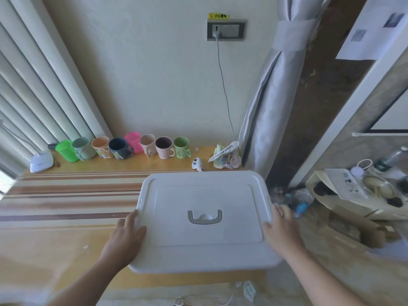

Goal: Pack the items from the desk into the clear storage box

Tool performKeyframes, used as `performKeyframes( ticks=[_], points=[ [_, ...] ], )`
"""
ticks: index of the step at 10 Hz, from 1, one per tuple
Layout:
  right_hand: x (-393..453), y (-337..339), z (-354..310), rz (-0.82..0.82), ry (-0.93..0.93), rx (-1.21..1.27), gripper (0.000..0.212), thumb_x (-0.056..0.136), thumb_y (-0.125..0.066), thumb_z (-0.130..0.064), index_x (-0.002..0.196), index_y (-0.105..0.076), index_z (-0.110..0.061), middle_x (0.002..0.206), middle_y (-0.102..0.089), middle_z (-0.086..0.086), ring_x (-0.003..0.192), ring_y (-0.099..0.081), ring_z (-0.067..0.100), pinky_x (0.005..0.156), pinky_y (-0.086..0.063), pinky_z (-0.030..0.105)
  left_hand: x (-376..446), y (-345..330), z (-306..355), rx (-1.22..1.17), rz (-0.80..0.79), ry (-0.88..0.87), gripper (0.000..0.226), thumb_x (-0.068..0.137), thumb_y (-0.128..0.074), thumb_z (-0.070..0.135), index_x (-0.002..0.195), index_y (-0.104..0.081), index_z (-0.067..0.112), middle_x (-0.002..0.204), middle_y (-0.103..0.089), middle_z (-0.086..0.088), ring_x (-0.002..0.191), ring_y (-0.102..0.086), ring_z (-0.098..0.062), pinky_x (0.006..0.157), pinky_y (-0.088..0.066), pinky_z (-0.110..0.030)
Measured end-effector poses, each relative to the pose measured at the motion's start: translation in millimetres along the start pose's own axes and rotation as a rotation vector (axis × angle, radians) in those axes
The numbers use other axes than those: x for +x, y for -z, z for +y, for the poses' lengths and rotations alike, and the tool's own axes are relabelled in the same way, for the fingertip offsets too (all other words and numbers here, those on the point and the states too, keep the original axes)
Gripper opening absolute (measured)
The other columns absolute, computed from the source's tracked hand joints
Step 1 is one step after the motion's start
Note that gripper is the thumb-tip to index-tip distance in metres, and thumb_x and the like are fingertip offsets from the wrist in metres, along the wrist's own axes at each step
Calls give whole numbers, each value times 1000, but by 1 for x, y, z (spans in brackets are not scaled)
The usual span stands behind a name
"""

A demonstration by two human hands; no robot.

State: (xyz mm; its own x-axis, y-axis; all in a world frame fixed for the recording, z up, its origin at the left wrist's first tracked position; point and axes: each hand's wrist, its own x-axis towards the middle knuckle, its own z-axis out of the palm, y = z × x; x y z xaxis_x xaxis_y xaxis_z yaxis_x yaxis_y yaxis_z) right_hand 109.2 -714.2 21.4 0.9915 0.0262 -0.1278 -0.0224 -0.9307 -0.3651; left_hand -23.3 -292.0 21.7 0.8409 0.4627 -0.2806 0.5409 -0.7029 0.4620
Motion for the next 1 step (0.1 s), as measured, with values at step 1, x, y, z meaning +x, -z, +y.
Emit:
performKeyframes(
  ticks=[1],
  points=[
    [19,20,-35,-34,292,42,48,85,-62,-17,132,-59,-12,141,-50,7,131,-49,32,106,-42,40,27,24,20,150,13,-110,61,92,-61,45,149,-42,31,148,-42,-7,138,-36,-36,114,-35,-51]
  ],
)
